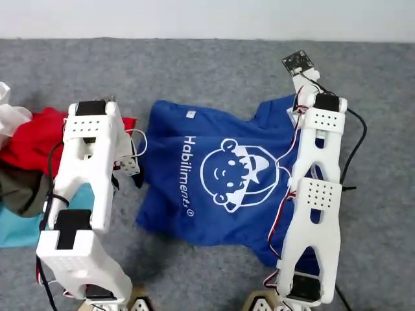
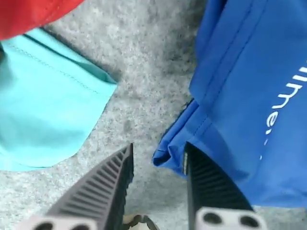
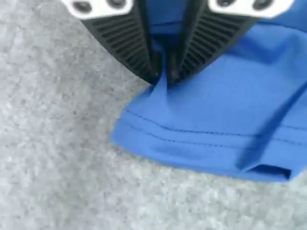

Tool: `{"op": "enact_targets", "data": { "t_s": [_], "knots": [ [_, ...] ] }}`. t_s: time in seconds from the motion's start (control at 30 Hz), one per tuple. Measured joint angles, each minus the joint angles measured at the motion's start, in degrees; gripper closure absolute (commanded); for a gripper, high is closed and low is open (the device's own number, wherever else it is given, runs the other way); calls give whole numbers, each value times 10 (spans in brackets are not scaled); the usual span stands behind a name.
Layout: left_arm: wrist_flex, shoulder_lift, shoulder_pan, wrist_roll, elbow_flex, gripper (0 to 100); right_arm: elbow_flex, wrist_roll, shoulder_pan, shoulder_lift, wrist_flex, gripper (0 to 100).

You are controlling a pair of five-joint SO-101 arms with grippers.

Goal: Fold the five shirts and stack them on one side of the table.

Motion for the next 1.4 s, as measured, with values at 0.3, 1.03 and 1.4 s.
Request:
{"op": "enact_targets", "data": {
  "t_s": [0.3, 1.03, 1.4],
  "knots": [
    [0, 0, 0, 0, 0, 840, -40, 0, 14, 4, 0, 990],
    [0, 0, 0, 0, 0, 840, -78, -74, 52, 4, 20, 812],
    [0, -38, 72, -131, 21, 837, -88, -30, 45, -74, 219, 813]
  ]
}}
